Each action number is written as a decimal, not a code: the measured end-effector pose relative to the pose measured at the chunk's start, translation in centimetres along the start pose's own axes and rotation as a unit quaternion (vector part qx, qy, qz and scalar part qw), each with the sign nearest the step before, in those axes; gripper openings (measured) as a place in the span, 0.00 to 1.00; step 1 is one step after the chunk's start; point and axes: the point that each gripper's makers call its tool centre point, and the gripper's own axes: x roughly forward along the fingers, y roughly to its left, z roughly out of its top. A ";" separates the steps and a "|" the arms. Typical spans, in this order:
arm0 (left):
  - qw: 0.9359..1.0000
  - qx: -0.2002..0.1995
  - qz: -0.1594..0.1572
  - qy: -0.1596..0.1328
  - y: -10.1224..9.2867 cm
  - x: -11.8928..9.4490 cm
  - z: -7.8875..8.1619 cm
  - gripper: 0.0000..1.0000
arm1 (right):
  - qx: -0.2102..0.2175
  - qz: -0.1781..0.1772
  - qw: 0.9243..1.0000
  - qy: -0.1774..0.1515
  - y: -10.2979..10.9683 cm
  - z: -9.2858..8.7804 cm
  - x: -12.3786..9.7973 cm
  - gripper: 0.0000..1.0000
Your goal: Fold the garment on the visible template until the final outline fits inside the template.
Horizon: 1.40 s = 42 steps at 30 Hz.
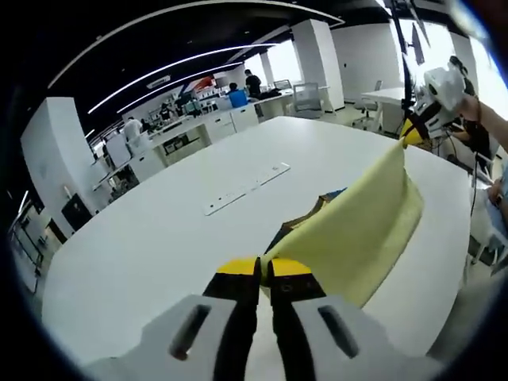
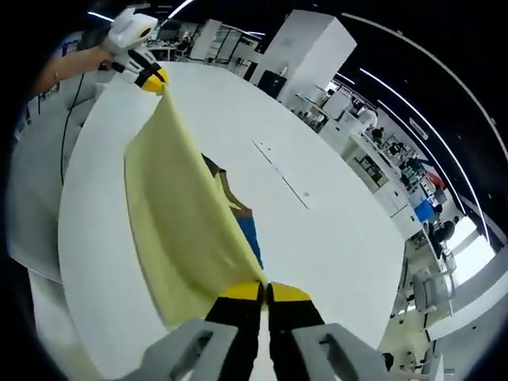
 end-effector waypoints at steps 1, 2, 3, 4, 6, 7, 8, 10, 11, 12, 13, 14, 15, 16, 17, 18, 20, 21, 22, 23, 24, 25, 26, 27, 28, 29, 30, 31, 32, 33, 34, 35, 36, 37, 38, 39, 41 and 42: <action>1.000 -0.007 0.002 0.000 0.3 0.4 0.0 0.01 | 0.003 -0.001 1.000 -0.001 -0.2 0.1 0.3 0.00; 1.000 -0.009 0.003 0.001 0.5 0.8 0.0 0.01 | 0.006 -0.002 1.000 -0.002 -0.5 0.2 0.7 0.00; 1.000 -0.012 0.005 0.002 0.6 1.1 0.0 0.01 | 0.008 -0.003 1.000 -0.003 -0.7 0.3 1.0 0.00; 1.000 -0.015 0.007 0.002 0.9 1.4 0.0 0.01 | 0.013 -0.005 1.000 -0.005 -1.0 0.5 1.4 0.00; 1.000 -0.022 0.010 0.003 1.4 2.3 -0.1 0.01 | 0.021 -0.006 1.000 -0.004 -1.4 0.6 2.3 0.00; 1.000 -0.028 0.012 0.003 1.6 2.6 -0.1 0.01 | 0.021 -0.006 1.000 -0.003 -1.6 0.5 2.6 0.00; 0.999 -0.036 0.013 0.002 1.8 3.1 -0.1 0.01 | 0.024 -0.007 1.000 -0.002 -1.8 0.5 2.9 0.00; 0.999 -0.038 0.013 0.003 2.0 4.0 -0.2 0.01 | 0.037 -0.006 0.999 -0.001 -2.1 0.4 3.7 0.00; 0.999 -0.037 0.014 0.006 2.1 4.4 -0.4 0.01 | 0.050 0.000 0.999 -0.004 -2.2 0.3 4.2 0.00; 0.999 -0.034 0.015 0.008 2.2 4.8 -0.5 0.01 | 0.060 0.006 0.998 -0.004 -2.1 0.2 4.6 0.00; 0.999 -0.032 0.016 0.011 2.3 5.3 -0.7 0.01 | 0.068 0.011 0.998 -0.001 -2.1 0.0 5.0 0.00; 0.999 -0.032 0.015 0.013 2.3 5.6 -0.9 0.01 | 0.071 0.010 0.997 0.002 -2.3 -0.3 5.3 0.00; 0.999 -0.034 0.012 0.012 2.3 6.1 -1.0 0.01 | 0.068 0.008 0.998 0.007 -2.5 -0.6 5.9 0.00; 0.999 -0.036 0.012 0.013 2.3 6.5 -1.2 0.01 | 0.066 0.009 0.998 0.010 -2.5 -0.7 6.3 0.00; 0.999 -0.035 0.014 0.023 2.5 7.1 -1.7 0.01 | 0.066 0.011 0.998 0.012 -2.5 -0.8 6.6 0.00; 0.999 -0.028 0.018 0.030 2.6 7.4 -2.0 0.01 | 0.068 0.013 0.998 0.011 -2.5 -0.8 7.1 0.00; 0.999 -0.021 0.021 0.043 2.7 8.2 -2.8 0.01 | 0.072 0.020 0.997 0.017 -2.3 -1.0 7.9 0.00; 0.998 -0.025 0.020 0.045 2.7 8.6 -3.0 0.01 | 0.075 0.020 0.997 0.020 -2.3 -1.1 8.3 0.00; 0.998 -0.029 0.019 0.046 2.6 8.9 -3.1 0.01 | 0.084 0.023 0.996 0.028 -2.3 -1.5 8.8 0.00; 0.998 -0.030 0.019 0.047 2.6 9.1 -3.2 0.01 | 0.095 0.026 0.994 0.036 -2.1 -1.8 9.0 0.00; 0.998 -0.028 0.018 0.048 2.6 9.4 -3.4 0.01 | 0.103 0.029 0.993 0.045 -2.1 -2.2 9.4 0.00; 0.998 -0.026 0.017 0.050 2.5 9.7 -3.5 0.01 | 0.102 0.029 0.993 0.048 -2.1 -2.3 9.7 0.00; 0.998 -0.024 0.017 0.052 2.5 9.9 -3.7 0.01 | 0.101 0.029 0.993 0.049 -2.1 -2.4 10.0 0.00; 0.998 -0.023 0.018 0.055 2.5 10.2 -3.9 0.01 | 0.102 0.032 0.993 0.053 -2.0 -2.6 10.4 0.00; 0.998 -0.024 0.022 0.059 2.6 10.5 -4.2 0.01 | 0.102 0.033 0.993 0.055 -1.9 -2.7 10.7 0.00; 0.998 -0.026 0.021 0.062 2.6 10.8 -4.5 0.01 | 0.102 0.035 0.993 0.057 -1.9 -2.8 10.9 0.00; 0.997 -0.026 0.019 0.067 2.5 11.1 -4.9 0.01 | 0.101 0.037 0.992 0.062 -1.8 -3.1 11.3 0.00; 0.997 -0.026 0.019 0.068 2.5 11.3 -5.1 0.01 | 0.097 0.039 0.992 0.064 -1.8 -3.2 11.5 0.00; 0.997 -0.027 0.019 0.071 2.5 11.4 -5.4 0.01 | 0.095 0.041 0.992 0.065 -1.7 -3.3 11.8 0.00; 0.996 -0.031 0.020 0.077 2.5 11.7 -5.9 0.01 | 0.095 0.044 0.992 0.068 -1.5 -3.4 12.1 0.00; 0.996 -0.036 0.021 0.079 2.6 11.9 -6.1 0.01 | 0.096 0.047 0.992 0.070 -1.4 -3.6 12.4 0.00; 0.996 -0.040 0.018 0.081 2.5 12.1 -6.5 0.01 | 0.098 0.048 0.991 0.074 -1.4 -3.7 12.6 0.00; 0.995 -0.043 0.017 0.083 2.5 12.3 -6.7 0.01 | 0.107 0.048 0.990 0.077 -1.3 -3.9 12.8 0.00; 0.995 -0.045 0.017 0.084 2.6 12.6 -7.0 0.01 | 0.126 0.050 0.987 0.080 -1.2 -4.2 13.1 0.00; 0.995 -0.046 0.015 0.086 2.6 12.8 -7.2 0.01 | 0.131 0.052 0.987 0.082 -1.2 -4.3 13.3 0.00; 0.995 -0.046 0.016 0.087 2.6 12.9 -7.3 0.01 | 0.134 0.052 0.986 0.083 -1.3 -4.4 13.6 0.00; 0.995 -0.041 0.015 0.090 2.4 13.3 -7.6 0.01 | 0.134 0.055 0.986 0.086 -1.1 -4.6 13.9 0.00; 0.995 -0.039 0.014 0.095 2.4 13.4 -7.8 0.01 | 0.132 0.056 0.986 0.088 -1.0 -4.7 14.1 0.00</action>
